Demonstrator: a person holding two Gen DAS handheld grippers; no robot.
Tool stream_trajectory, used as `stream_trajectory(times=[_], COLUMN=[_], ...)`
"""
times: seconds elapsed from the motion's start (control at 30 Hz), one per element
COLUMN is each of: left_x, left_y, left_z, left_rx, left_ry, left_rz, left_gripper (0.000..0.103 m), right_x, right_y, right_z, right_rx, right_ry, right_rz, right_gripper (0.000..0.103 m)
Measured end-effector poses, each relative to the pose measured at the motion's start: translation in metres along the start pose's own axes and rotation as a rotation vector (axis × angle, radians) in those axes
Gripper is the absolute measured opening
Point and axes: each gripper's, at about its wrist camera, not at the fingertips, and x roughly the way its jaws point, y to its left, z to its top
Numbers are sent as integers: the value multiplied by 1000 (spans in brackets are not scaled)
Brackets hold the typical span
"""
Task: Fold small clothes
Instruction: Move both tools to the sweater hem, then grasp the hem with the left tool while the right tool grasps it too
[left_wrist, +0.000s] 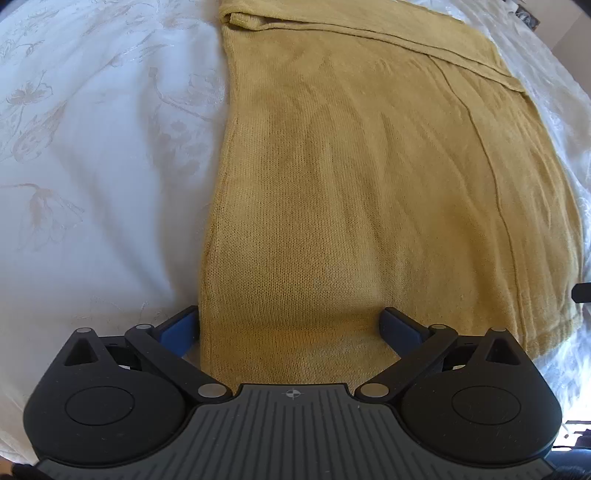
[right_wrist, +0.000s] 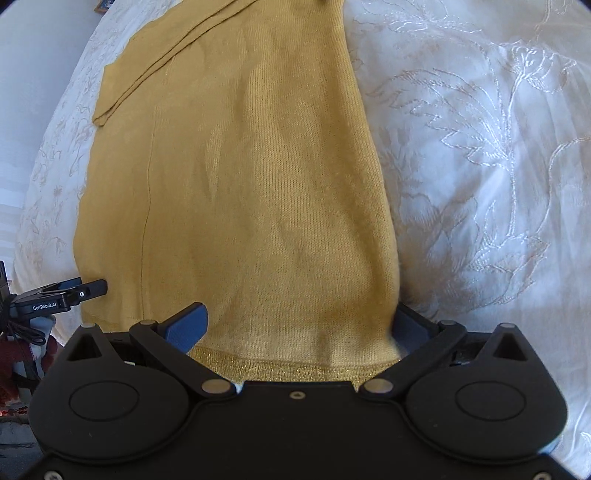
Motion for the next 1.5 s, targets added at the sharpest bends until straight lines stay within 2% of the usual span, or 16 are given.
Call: stream_trajectory(times=[0.23,0.37,0.47,0.63,0.8,0.9,1.2,1.3,1.4,1.47,1.5], left_x=[2,-9,-16,-23,-28,-29,-40,-38,-43,-44,-45], left_y=[-10,-9,-5,4,7,10,23,26,31,33,34], left_z=[-2,-8,-15,-20,-28,-28,-30,-30,-32,-32,-32], left_rx=[-12,5,4,-4,-23,-38,-86,-97,-109,-121,-127], left_ry=[-11,-42,-44,-22,-29,-38,-71,-61,-71,-78,-83], left_rz=[17,14,-10,-37,-51,-61,-96,-109,-137,-156,-162], left_gripper=[102,82,72,71,61,58,57,46,29,14,12], right_x=[-8,-15,-15,-15,-15,-17,-25,-27,-27,-28,-31], right_y=[-17,-28,-28,-16,-9,-7,-21,-26,-29,-32,-35], right_z=[-9,-6,-8,-14,-17,-20,-20,-19,-18,-18,-17], right_rx=[37,73,53,2,-7,-17,22,28,47,58,61], right_ry=[-45,-23,-22,-22,-25,-31,-38,-31,-18,-3,1], right_rz=[52,79,82,57,55,47,60,62,87,108,117], right_gripper=[103,103,103,103,102,98,74,65,50,17,16])
